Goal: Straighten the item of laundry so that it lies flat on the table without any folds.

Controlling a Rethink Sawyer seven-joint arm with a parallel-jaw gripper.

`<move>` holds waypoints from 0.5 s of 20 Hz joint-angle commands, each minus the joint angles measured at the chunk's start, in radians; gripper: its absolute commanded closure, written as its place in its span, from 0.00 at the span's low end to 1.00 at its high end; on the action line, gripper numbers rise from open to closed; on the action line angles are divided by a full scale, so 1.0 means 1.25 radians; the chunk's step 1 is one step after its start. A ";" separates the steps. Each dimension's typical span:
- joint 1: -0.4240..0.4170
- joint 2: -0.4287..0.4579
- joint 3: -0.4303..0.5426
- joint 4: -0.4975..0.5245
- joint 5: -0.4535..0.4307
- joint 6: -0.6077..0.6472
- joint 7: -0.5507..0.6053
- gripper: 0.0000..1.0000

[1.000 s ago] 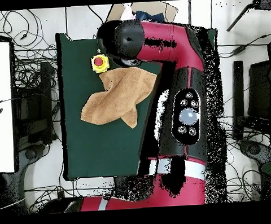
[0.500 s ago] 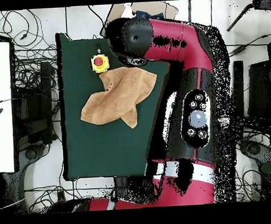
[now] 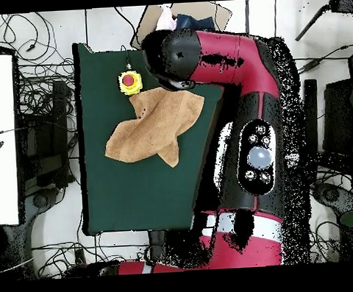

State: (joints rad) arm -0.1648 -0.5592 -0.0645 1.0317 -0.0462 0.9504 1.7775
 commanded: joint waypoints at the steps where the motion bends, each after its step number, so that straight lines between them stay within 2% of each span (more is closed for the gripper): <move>1: -0.017 0.018 0.090 0.139 -0.029 0.023 -0.100 0.00; 6: 0.006 0.022 0.058 0.136 -0.035 0.158 -0.061 0.00; 10: 0.001 -0.008 0.066 0.200 -0.028 0.137 -0.070 0.00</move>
State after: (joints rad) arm -0.1679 -0.5635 -0.0645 1.0613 -0.0583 1.0252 1.7775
